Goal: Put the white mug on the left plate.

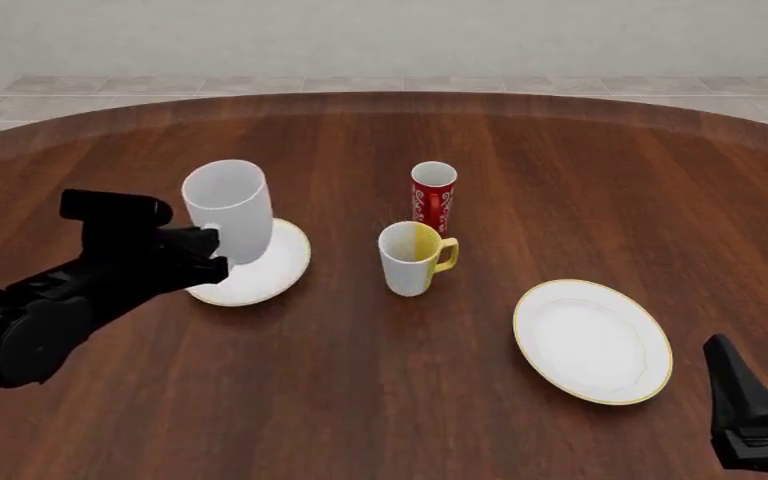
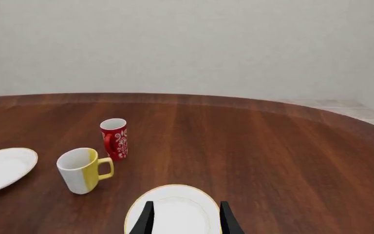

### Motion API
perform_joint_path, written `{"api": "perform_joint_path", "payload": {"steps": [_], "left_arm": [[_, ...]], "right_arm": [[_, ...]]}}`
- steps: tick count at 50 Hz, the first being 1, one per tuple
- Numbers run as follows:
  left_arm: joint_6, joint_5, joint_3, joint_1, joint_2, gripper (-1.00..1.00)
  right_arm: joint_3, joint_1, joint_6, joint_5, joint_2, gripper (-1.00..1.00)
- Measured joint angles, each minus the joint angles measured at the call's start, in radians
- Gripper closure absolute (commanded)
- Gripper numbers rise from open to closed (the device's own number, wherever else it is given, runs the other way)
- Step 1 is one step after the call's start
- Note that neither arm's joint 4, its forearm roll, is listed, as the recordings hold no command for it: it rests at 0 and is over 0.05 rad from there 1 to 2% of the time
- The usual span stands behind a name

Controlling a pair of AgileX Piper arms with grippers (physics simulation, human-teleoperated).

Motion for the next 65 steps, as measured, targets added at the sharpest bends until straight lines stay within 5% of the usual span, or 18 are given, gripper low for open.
{"api": "perform_joint_path", "payload": {"steps": [65], "left_arm": [[-0.013,-0.123,-0.020,0.053,0.210,1.00]], "right_arm": [[0.001,-0.001,0.002,-0.016,0.018,-1.00]]}}
